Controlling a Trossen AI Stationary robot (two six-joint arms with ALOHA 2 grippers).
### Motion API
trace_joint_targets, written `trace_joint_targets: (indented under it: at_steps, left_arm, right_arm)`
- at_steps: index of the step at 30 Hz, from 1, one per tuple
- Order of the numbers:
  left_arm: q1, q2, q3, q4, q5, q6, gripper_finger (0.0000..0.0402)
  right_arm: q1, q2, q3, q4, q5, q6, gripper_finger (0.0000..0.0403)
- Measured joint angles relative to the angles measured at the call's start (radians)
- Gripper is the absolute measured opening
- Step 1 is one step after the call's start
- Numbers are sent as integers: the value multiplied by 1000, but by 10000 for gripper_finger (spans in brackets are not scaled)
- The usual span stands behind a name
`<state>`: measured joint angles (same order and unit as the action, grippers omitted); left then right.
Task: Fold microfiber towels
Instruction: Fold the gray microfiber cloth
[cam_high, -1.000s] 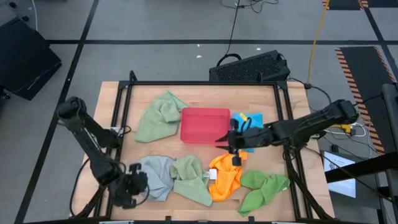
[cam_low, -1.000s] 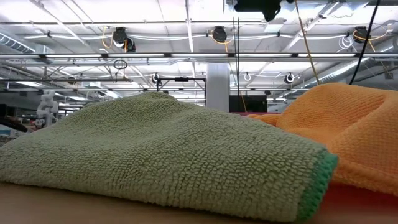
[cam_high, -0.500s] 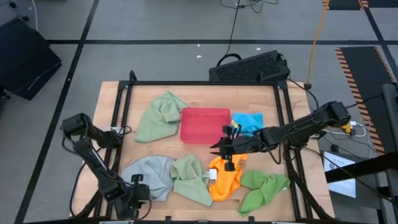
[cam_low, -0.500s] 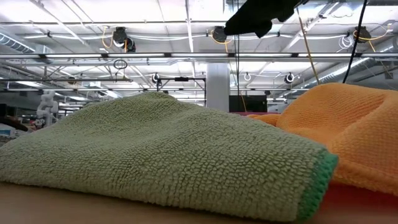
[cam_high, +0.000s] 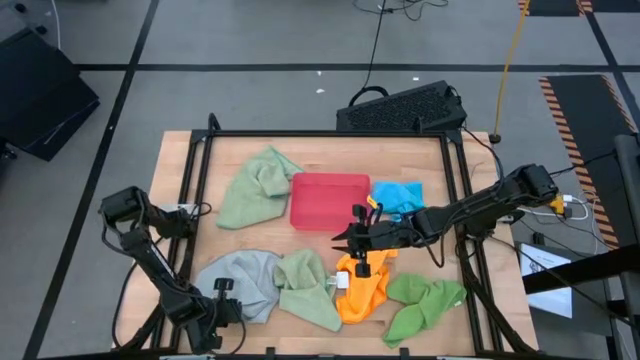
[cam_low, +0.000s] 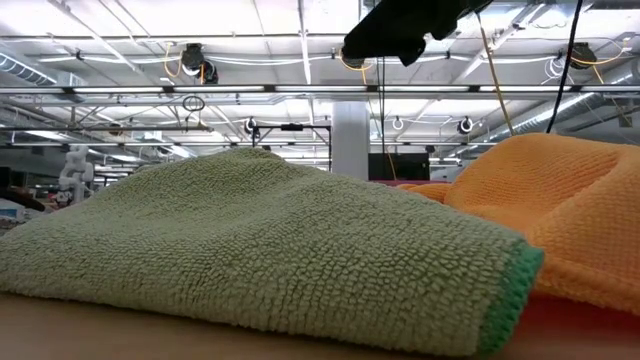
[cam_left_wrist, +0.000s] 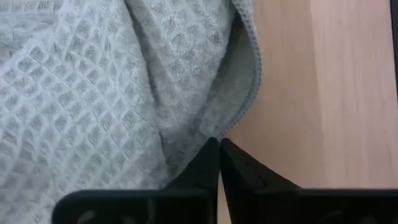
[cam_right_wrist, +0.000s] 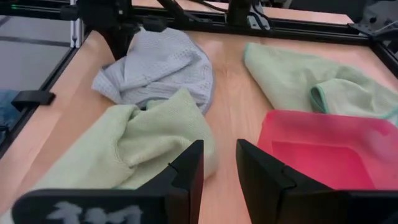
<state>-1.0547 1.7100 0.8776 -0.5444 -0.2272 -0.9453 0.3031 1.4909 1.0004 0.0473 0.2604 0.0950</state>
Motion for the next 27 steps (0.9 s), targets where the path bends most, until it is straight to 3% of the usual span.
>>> trace_joint_targets:
  at_steps: [4,10,20,27]
  left_arm:
    - [37,-50,-9,-63,-16,27,5]
    - [83,-210,-5,-138,-121,77,2]
    - [93,-409,-3,-201,-382,239,1]
    - [103,-471,-3,-203,-495,325,1]
  right_arm:
    - [0,43,0,74,0,32,89]
    - [4,127,0,221,5,58,89]
    - [57,326,1,608,31,60,89]
    - [89,396,72,607,58,75,122]
